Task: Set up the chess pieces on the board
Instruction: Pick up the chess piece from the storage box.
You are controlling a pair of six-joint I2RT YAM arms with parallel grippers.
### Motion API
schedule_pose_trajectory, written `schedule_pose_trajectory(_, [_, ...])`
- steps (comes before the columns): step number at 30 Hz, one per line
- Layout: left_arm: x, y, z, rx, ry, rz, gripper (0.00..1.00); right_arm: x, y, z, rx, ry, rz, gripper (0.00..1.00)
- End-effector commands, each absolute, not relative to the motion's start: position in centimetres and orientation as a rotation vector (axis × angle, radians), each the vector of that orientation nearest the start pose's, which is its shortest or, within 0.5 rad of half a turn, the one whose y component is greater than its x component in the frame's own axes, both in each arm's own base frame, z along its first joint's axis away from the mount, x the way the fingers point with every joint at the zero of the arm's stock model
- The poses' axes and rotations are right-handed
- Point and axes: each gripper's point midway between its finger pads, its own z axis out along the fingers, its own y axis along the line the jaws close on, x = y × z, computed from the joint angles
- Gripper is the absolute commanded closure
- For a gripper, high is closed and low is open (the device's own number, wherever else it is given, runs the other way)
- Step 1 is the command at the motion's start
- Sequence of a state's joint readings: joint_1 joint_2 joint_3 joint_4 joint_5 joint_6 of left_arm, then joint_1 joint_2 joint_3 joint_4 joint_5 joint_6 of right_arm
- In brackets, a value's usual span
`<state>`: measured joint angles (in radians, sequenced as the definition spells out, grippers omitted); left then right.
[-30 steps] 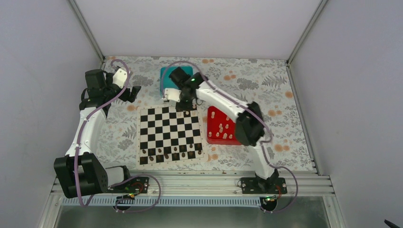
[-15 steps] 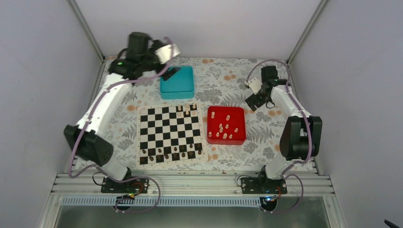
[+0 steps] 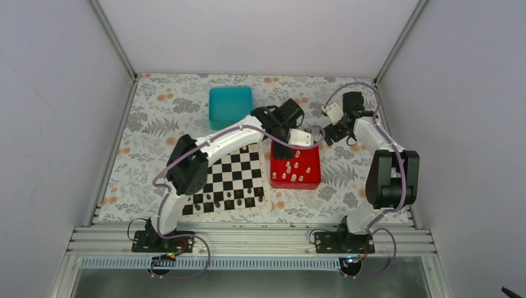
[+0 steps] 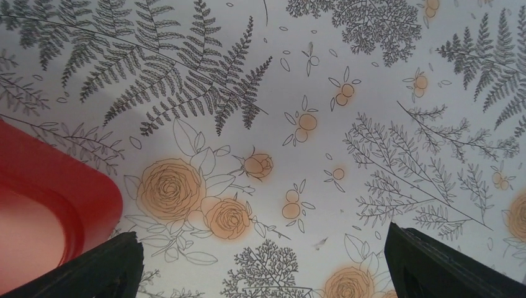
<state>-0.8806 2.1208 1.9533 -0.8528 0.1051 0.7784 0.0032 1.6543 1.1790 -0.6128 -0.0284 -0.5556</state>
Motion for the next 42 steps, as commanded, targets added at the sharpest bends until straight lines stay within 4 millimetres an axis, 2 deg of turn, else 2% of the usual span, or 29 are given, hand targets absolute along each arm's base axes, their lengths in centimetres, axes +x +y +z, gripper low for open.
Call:
schedule_pose_trajectory(1, [30.3, -43.8, 14.9, 2.06, 1.661, -0.16, 0.04, 40.3, 0.1, 8.2, -0.718, 2.591, -0.137, 0.0])
schedule_pose_trajectory(3, [29.1, -44.1, 13.2, 2.131, 1.67, -0.157, 0.08, 40.3, 0.1, 8.1, -0.723, 2.592, -0.132, 0.0])
schedule_pose_trajectory(5, [28.2, -44.2, 11.4, 2.197, 1.689, -0.152, 0.18, 40.3, 0.2, 8.3, -0.725, 2.585, -0.126, 0.0])
schedule_pose_trajectory(7, [27.5, -44.3, 10.5, 2.24, 1.708, -0.18, 0.26, 40.2, 0.3, 8.3, -0.73, 2.583, -0.114, 0.0])
schedule_pose_trajectory(14, [25.0, -44.1, 9.7, 2.309, 1.703, -0.238, 0.33, 40.0, 0.7, 8.0, -0.747, 2.59, -0.083, 0.0])
schedule_pose_trajectory(23, [22.0, -43.8, 9.1, 2.393, 1.695, -0.272, 0.64, 39.9, 0.9, 7.9, -0.753, 2.595, -0.06, 0.0])
schedule_pose_trajectory(29, [21.1, -44.5, 8.8, 2.407, 1.689, -0.285, 0.65, 39.7, 1.1, 7.6, -0.761, 2.604, -0.044, 0.0])
schedule_pose_trajectory(42, [21.8, -45.2, 8.0, 2.395, 1.688, -0.254, 0.67, 39.6, 1.4, 7.6, -0.767, 2.604, -0.022, 0.0])
